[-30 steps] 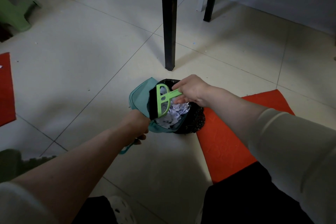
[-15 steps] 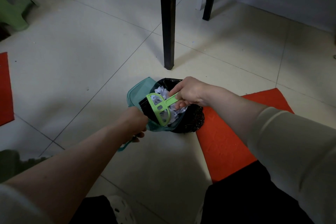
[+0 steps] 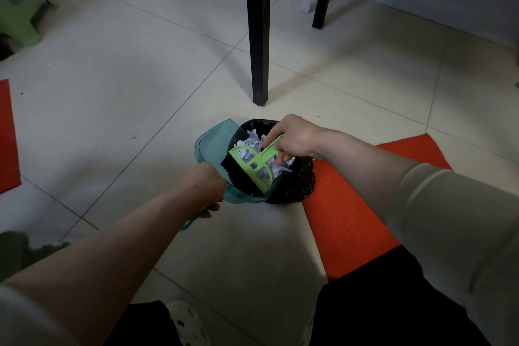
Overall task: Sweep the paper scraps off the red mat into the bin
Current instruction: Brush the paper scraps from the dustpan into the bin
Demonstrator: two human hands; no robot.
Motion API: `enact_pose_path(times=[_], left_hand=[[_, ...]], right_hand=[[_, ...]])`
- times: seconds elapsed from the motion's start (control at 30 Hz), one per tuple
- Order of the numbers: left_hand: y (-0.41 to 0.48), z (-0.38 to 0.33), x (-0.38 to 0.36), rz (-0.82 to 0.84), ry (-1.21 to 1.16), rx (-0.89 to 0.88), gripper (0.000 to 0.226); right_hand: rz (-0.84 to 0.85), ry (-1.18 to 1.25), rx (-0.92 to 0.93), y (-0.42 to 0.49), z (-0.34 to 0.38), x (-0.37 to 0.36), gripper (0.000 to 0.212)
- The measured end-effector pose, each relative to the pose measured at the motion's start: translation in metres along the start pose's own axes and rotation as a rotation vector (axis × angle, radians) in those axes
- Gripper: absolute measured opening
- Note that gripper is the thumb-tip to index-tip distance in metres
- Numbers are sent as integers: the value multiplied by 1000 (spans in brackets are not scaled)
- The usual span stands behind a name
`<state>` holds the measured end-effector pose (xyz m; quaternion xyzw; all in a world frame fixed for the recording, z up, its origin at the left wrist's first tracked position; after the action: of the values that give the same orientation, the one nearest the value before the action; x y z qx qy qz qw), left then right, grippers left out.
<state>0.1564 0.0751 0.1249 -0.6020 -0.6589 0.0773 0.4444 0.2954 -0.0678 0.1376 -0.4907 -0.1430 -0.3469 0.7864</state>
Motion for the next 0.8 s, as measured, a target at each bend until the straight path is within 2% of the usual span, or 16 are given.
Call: enact_pose_path(times=[0.23,0.4,0.5,0.63,0.8], left_hand=[[-1,3,1,19,40,0,23],[-2,-2,3,9,86,-22,23],[-3,-4,5,7,116,-29,22],[-4,-4,8,7,145,-33,15],[-3,-2,12,-3,188,-52,18]], right_hand=[[-139,-98,-12,0,-8,19,43],[-58,-29,19,-1,0,6,45],[-47,-68,12,1,1,0,44],[-131,-106,-10,-2,0,10,46],[-232,-55,-29,-1,-5,23,45]])
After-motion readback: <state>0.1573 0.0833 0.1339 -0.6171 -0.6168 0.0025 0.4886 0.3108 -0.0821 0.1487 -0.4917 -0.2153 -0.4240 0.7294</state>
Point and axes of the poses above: each hand's wrist, its own y-axis towards the middle knuckle, its own x-axis out of the back of the hand, z = x × y, the point moved 5 cm from there along y, towards the middle knuckle, and after that the axes turned 11 degrees about -x, right-handed, at the moved point
